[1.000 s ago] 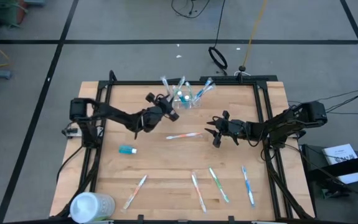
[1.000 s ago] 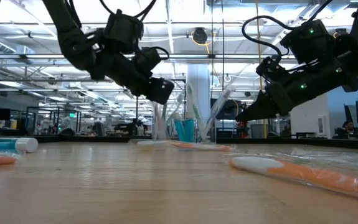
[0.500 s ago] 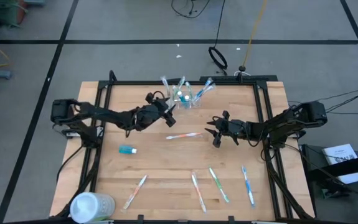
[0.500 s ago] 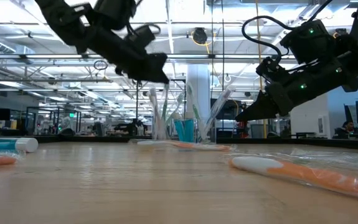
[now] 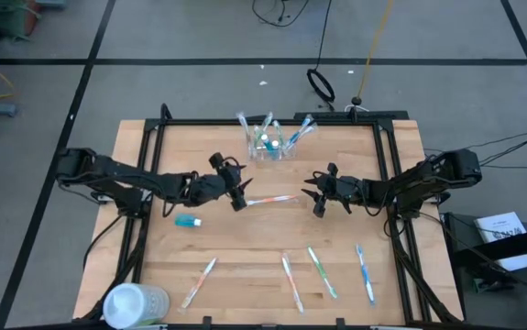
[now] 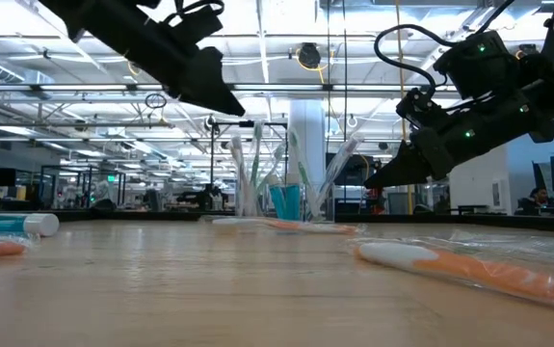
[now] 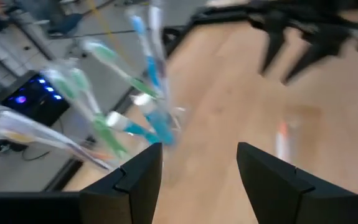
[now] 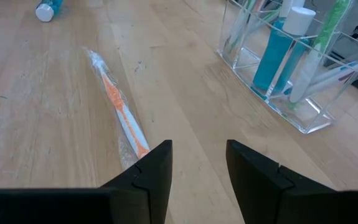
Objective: Pick & Place toothbrushing station
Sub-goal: Put the blue mouthwash bottle into the transparent organizer
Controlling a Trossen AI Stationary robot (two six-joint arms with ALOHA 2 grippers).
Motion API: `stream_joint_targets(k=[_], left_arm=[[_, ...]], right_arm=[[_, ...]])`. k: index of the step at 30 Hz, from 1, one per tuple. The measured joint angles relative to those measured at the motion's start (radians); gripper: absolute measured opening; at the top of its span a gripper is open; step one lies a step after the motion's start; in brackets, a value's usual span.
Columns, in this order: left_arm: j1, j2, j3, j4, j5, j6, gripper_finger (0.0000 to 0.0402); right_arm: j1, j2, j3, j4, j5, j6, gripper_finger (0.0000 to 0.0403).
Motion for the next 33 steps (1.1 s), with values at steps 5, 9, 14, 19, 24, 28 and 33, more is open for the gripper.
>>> stream_joint_targets(k=[5, 9, 14, 19, 24, 28, 33], left_arm=[[-0.043, 0.000, 0.000, -0.024, 0.098, -0.024, 0.0214], [-0.056, 0.000, 0.000, -0.025, 0.191, -0.054, 0.0214], [-0.059, 0.000, 0.000, -0.028, 0.255, -0.107, 0.0214], [-0.059, 0.000, 0.000, -0.028, 0.262, -0.104, 0.0214], [-0.058, 0.000, 0.000, -0.028, 0.262, -0.104, 0.0214], [-0.058, 0.000, 0.000, -0.028, 0.262, -0.104, 0.0214], [-0.058, 0.000, 0.000, -0.028, 0.263, -0.104, 0.0214]], right_arm=[[0.000, 0.000, 0.000, 0.000, 0.000, 0.000, 0.0141], [0.000, 0.000, 0.000, 0.000, 0.000, 0.000, 0.0141], [0.000, 0.000, 0.000, 0.000, 0.000, 0.000, 0.0141], [0.000, 0.000, 0.000, 0.000, 0.000, 0.000, 0.0141], [0.000, 0.000, 0.000, 0.000, 0.000, 0.000, 0.0141], [0.000, 0.000, 0.000, 0.000, 0.000, 0.000, 0.0141], [0.000, 0.000, 0.000, 0.000, 0.000, 0.000, 0.0141]])
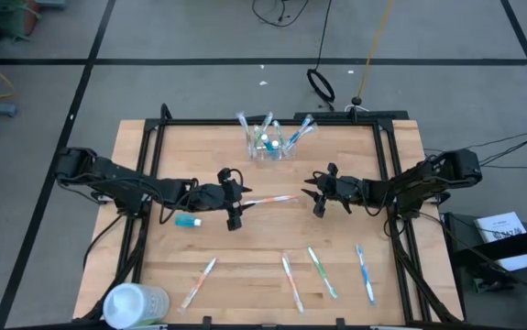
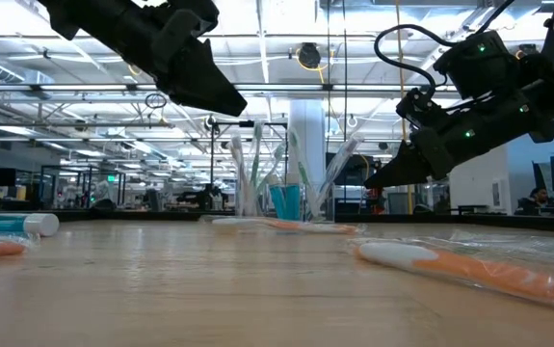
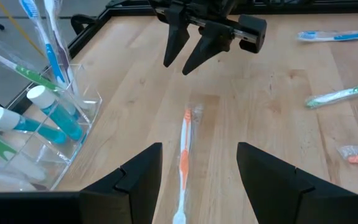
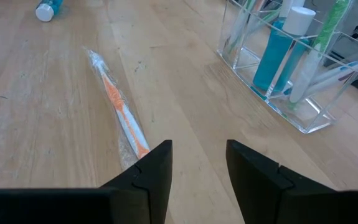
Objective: Pick & Place toothbrushing station
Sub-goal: Put the blue mouthwash bottle into the transparent organizer
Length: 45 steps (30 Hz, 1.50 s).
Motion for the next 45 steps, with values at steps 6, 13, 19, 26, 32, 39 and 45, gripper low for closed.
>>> stream_joint_targets(k=[6, 13, 19, 26, 32, 39, 45], left_arm=[[0.000, 0.000, 0.000, -0.001, 0.001, 0.000, 0.0214], [-0.024, 0.000, 0.000, -0.171, 0.152, -0.022, 0.0214], [-0.088, 0.000, 0.000, -0.390, 0.315, -0.223, 0.0214], [-0.143, 0.000, 0.000, -0.669, 0.305, -0.290, 0.0214], [-0.150, 0.001, 0.000, -0.861, 0.186, -0.355, 0.0214], [-0.142, 0.001, -0.010, -0.883, 0.220, -0.370, 0.0214], [-0.142, 0.001, -0.063, -0.879, 0.218, -0.367, 0.0214]], right_arm=[[0.000, 0.000, 0.000, 0.000, 0.000, 0.000, 0.0141], [0.000, 0.000, 0.000, 0.000, 0.000, -0.001, 0.0141], [0.000, 0.000, 0.000, 0.000, 0.000, -0.019, 0.0141], [0.000, 0.000, 0.000, 0.000, 0.000, -0.019, 0.0141], [0.000, 0.000, 0.000, 0.000, 0.000, -0.019, 0.0141], [0.000, 0.000, 0.000, 0.000, 0.000, -0.018, 0.0141], [0.000, 0.000, 0.000, 0.000, 0.000, -0.018, 0.0141]])
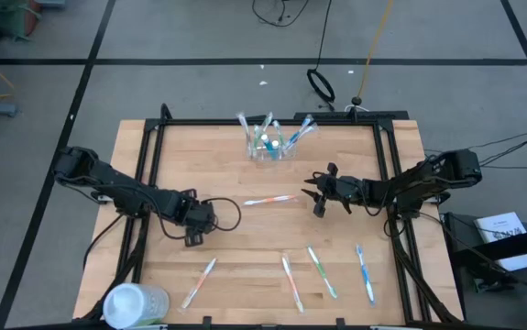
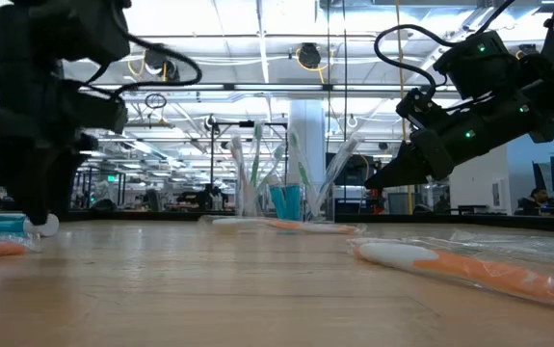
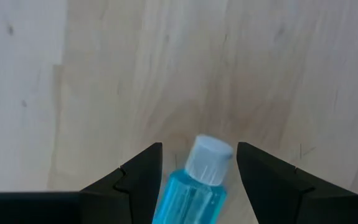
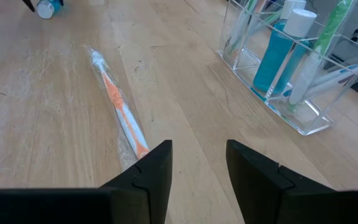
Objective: Pick & Place toothbrushing station
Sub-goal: Put the blue mouthwash bottle into the transparent organizer
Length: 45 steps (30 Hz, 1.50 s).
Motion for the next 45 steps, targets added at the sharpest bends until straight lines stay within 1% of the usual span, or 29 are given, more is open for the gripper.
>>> stream_joint_targets(k=[3, 7, 9, 11, 18, 21, 24, 26, 28, 30, 32, 33, 34, 37, 39, 43, 45], left_arm=[[0.000, 0.000, -0.029, 0.017, 0.022, 0.000, 0.0214], [0.001, -0.001, -0.054, 0.032, 0.008, 0.008, 0.0213], [0.005, -0.003, -0.064, 0.034, 0.035, 0.015, 0.0206], [0.010, -0.003, -0.069, 0.041, 0.058, 0.035, 0.0189], [0.049, -0.003, -0.074, 0.129, 0.078, 0.125, 0.0107], [0.071, 0.003, -0.057, 0.181, 0.056, 0.167, 0.0086], [0.090, 0.002, -0.010, 0.178, -0.001, 0.167, 0.0086], [0.105, 0.002, 0.035, 0.186, -0.082, 0.176, 0.0089], [0.117, 0.001, 0.078, 0.218, -0.180, 0.234, 0.0096], [0.129, 0.002, 0.110, 0.326, -0.305, 0.293, 0.0099], [0.153, 0.001, 0.125, 0.525, -0.415, 0.336, 0.0099], [0.169, 0.001, 0.126, 0.641, -0.448, 0.363, 0.0098], [0.186, 0.001, 0.126, 0.750, -0.460, 0.388, 0.0097], [0.244, 0.001, 0.126, 1.063, -0.436, 0.443, 0.0099], [0.284, 0.001, 0.126, 1.212, -0.406, 0.448, 0.0100], [0.361, 0.014, 0.126, 1.370, -0.368, 0.430, 0.0100], [0.385, 0.041, 0.126, 1.403, -0.352, 0.404, 0.0101]], right_arm=[[0.000, 0.000, 0.000, 0.000, 0.000, 0.000, 0.0141], [0.000, 0.000, 0.000, 0.000, 0.000, 0.000, 0.0141], [0.000, 0.000, 0.000, 0.000, 0.000, 0.000, 0.0141], [0.000, 0.000, 0.000, 0.000, 0.000, 0.000, 0.0141], [0.000, 0.000, 0.000, 0.000, 0.000, 0.004, 0.0141], [0.000, 0.000, 0.000, 0.000, 0.000, 0.004, 0.0141], [0.000, 0.000, 0.000, -0.002, 0.000, 0.004, 0.0141], [0.000, 0.000, 0.000, -0.002, 0.000, 0.004, 0.0141], [0.000, 0.000, 0.000, -0.002, 0.000, 0.003, 0.0141], [0.000, 0.000, 0.000, -0.001, 0.000, 0.003, 0.0141], [0.000, 0.000, 0.000, 0.000, 0.000, 0.003, 0.0141], [0.000, 0.000, 0.000, 0.000, 0.000, 0.003, 0.0141], [0.000, 0.000, 0.000, 0.000, 0.000, 0.003, 0.0141], [0.000, 0.000, 0.000, 0.000, 0.000, 0.003, 0.0141], [0.000, 0.000, 0.000, 0.000, 0.000, 0.003, 0.0141], [0.000, 0.000, 0.000, 0.000, 0.000, 0.001, 0.0141], [0.000, 0.000, 0.000, 0.000, 0.000, 0.000, 0.0141]])
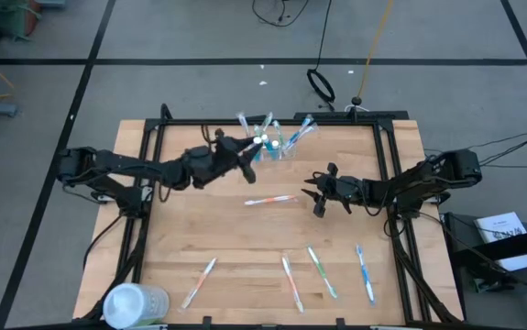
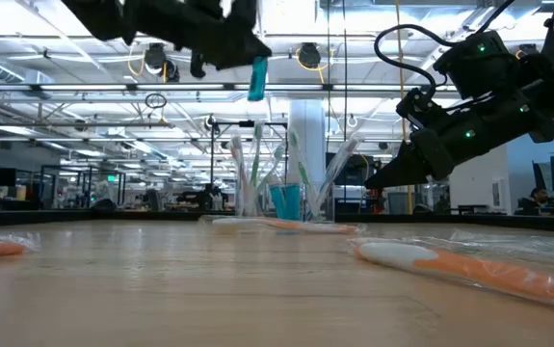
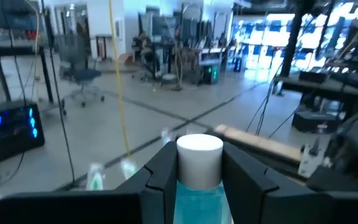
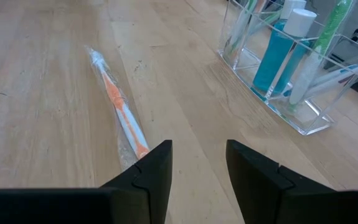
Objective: Pick & Place toothbrushing station
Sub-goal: Put the blue mouthwash bottle into the transparent organizer
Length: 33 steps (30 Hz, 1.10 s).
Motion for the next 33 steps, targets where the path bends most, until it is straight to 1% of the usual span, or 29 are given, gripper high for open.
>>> stream_joint_targets(k=[4, 8, 10, 12, 13, 15, 20, 24, 26, 30, 33], left_arm=[[0.019, 0.117, 0.000, 0.096, -0.003, -0.016, 0.0101], [0.000, 0.264, -0.001, 0.272, -0.014, -0.029, 0.0101], [-0.012, 0.337, -0.001, 0.369, -0.076, 0.023, 0.0101], [-0.018, 0.401, -0.001, 0.455, -0.177, 0.067, 0.0101], [-0.018, 0.432, -0.001, 0.493, -0.208, 0.072, 0.0101], [-0.016, 0.488, 0.005, 0.538, -0.230, 0.092, 0.0101], [0.010, 0.600, 0.093, 0.579, -0.253, 0.230, 0.0101], [0.031, 0.636, 0.177, 0.574, -0.254, 0.320, 0.0102], [0.037, 0.637, 0.207, 0.574, -0.274, 0.341, 0.0102], [0.056, 0.635, 0.235, 0.556, -0.359, 0.323, 0.0102], [0.077, 0.635, 0.236, 0.442, -0.365, 0.225, 0.0102]], right_arm=[[0.000, 0.000, 0.000, 0.000, 0.000, 0.000, 0.0141], [0.000, 0.000, 0.000, 0.000, 0.000, -0.001, 0.0141], [0.000, 0.000, 0.000, 0.000, 0.000, -0.001, 0.0141], [0.000, 0.000, 0.000, 0.000, 0.000, -0.001, 0.0141], [0.000, 0.000, 0.000, 0.000, 0.000, -0.001, 0.0141], [0.000, 0.000, 0.000, 0.000, 0.000, -0.001, 0.0141], [0.000, 0.000, 0.000, 0.000, 0.000, -0.001, 0.0141], [0.000, 0.000, 0.000, 0.000, 0.000, -0.001, 0.0141], [0.000, 0.000, 0.000, 0.000, 0.000, -0.004, 0.0141], [0.000, 0.000, 0.000, 0.000, 0.000, -0.012, 0.0141], [0.000, 0.000, 0.000, 0.000, 0.000, -0.012, 0.0141]])
